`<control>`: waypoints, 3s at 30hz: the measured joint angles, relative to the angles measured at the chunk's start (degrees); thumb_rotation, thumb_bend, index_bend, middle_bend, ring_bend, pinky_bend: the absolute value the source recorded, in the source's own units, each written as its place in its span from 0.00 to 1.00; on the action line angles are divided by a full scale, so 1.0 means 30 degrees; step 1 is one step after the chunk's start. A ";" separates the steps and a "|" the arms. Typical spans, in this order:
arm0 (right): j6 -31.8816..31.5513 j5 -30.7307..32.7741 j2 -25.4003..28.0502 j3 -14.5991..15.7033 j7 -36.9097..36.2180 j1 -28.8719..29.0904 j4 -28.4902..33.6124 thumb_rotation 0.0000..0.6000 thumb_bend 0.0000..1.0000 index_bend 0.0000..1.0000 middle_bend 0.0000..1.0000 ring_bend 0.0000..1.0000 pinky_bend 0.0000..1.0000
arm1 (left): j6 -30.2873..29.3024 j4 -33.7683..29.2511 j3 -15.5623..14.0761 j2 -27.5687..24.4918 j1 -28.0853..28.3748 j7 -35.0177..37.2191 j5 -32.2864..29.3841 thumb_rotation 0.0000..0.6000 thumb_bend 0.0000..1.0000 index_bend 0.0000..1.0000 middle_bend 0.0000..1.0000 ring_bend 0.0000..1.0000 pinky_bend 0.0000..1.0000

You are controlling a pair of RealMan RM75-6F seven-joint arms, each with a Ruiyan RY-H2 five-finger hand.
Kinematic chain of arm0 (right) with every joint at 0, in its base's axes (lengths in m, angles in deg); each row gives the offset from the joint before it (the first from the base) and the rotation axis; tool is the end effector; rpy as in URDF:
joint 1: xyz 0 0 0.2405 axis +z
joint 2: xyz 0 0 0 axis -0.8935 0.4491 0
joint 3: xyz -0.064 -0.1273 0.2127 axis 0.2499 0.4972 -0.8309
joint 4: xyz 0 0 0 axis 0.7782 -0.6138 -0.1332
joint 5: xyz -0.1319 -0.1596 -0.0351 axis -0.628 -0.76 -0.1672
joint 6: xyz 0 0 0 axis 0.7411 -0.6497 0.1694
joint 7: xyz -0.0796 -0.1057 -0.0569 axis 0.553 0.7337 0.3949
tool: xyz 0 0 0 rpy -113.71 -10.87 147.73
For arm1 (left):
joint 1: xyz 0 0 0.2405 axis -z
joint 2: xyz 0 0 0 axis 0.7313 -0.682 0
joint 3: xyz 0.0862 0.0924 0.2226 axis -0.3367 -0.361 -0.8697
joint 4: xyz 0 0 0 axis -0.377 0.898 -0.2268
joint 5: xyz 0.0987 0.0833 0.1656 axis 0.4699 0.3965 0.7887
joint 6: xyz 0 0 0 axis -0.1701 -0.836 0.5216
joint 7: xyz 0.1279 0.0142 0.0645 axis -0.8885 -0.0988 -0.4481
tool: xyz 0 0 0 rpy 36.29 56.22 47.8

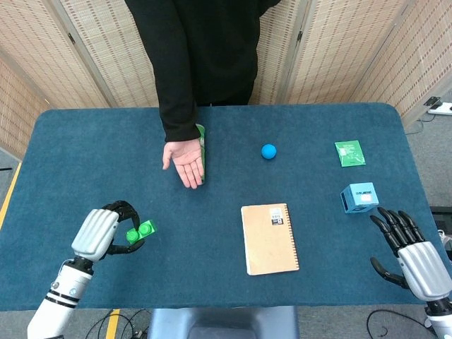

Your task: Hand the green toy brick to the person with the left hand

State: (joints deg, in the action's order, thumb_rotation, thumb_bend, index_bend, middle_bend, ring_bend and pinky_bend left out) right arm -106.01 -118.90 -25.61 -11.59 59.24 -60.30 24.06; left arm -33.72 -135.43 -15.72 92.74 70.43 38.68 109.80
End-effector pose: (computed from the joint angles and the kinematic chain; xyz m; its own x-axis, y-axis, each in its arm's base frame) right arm -0.2932 -0.1486 0.1746 0.3640 -0.0113 0.9313 -0.9052 -0.2398 0.3508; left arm -0.1236 0.2428 0.1207 0.1763 0.1737 0.9689 0.9455 -0.3037 -0.1176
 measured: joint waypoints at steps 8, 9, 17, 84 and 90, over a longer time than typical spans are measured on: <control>0.0433 0.0547 0.0173 -0.0121 -0.0328 0.0189 0.0092 1.00 0.26 0.00 0.00 0.00 0.00 | 0.1084 -0.0999 0.2937 0.0155 0.3878 -0.1519 -0.4723 1.00 0.35 0.64 0.55 0.34 0.43; 0.0449 0.0629 0.0195 -0.0153 -0.0394 0.0198 0.0094 1.00 0.26 0.00 0.00 0.00 0.00 | 0.1392 -0.0671 0.3272 0.0387 0.4653 -0.1755 -0.5572 1.00 0.35 0.65 0.55 0.34 0.43; 0.0966 0.1385 0.0382 -0.0386 -0.0909 0.0372 0.0103 1.00 0.26 0.00 0.00 0.00 0.00 | 0.3972 0.4197 0.4641 0.2430 0.8510 -0.1707 -0.8056 1.00 0.35 0.65 0.55 0.34 0.43; 0.2634 0.2615 -0.0716 -0.0607 0.2728 0.0716 0.0580 1.00 0.26 0.00 0.00 0.00 0.00 | -0.9513 1.4422 -0.5532 0.3070 -0.3465 0.4453 0.5081 1.00 0.13 0.00 0.00 0.00 0.16; 0.2999 0.3586 -0.1340 -0.1188 0.3862 0.0936 0.0815 1.00 0.26 0.00 0.00 0.00 0.00 | -1.0447 1.7380 -0.5310 0.3839 -0.5071 0.7419 0.5313 1.00 0.13 0.00 0.00 0.00 0.16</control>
